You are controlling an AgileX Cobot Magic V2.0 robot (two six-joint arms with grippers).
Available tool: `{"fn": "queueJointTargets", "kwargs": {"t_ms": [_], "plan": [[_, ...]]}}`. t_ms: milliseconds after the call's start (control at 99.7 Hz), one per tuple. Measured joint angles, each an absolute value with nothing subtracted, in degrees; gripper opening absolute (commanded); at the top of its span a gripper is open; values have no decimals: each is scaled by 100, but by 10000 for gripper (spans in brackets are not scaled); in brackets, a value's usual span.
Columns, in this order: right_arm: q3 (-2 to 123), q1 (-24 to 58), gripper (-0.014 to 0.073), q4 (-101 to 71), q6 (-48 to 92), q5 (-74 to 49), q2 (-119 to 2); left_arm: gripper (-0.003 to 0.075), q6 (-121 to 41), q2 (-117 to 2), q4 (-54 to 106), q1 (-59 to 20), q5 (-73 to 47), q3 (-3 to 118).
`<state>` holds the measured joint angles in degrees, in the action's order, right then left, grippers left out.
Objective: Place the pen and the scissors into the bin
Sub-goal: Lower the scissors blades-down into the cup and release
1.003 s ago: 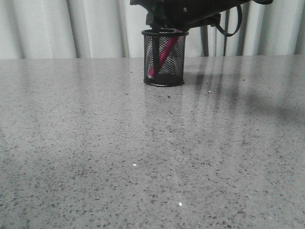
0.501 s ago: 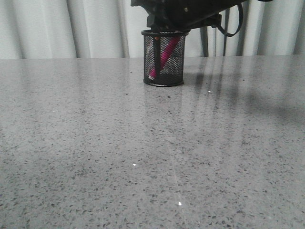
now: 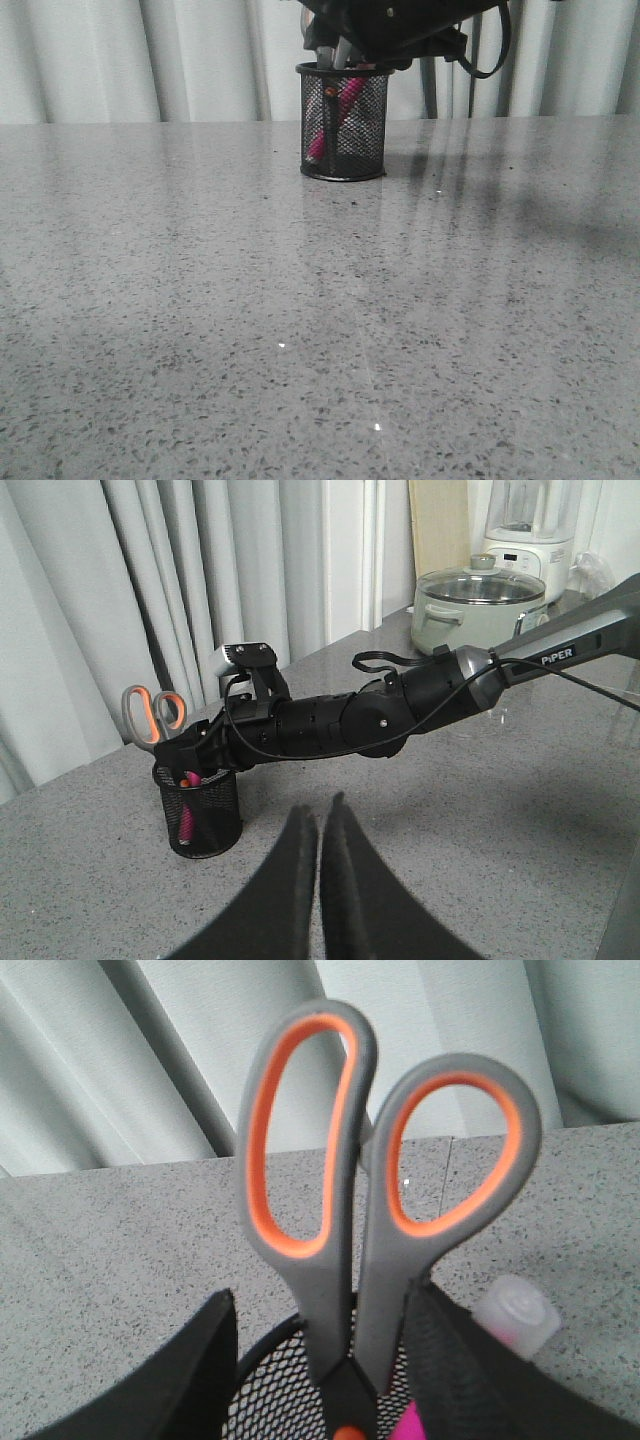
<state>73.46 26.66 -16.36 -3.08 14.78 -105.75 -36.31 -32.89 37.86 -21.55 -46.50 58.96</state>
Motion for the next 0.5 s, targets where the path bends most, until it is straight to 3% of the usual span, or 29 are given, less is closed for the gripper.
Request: {"fn": "queueJointTargets", "kwargs": {"t_ms": [501], "plan": [[7321,2666,351,-1685,-382,1432,-10004,-19,-3631,-3289,3786,-2155,-4517,5896]]}}
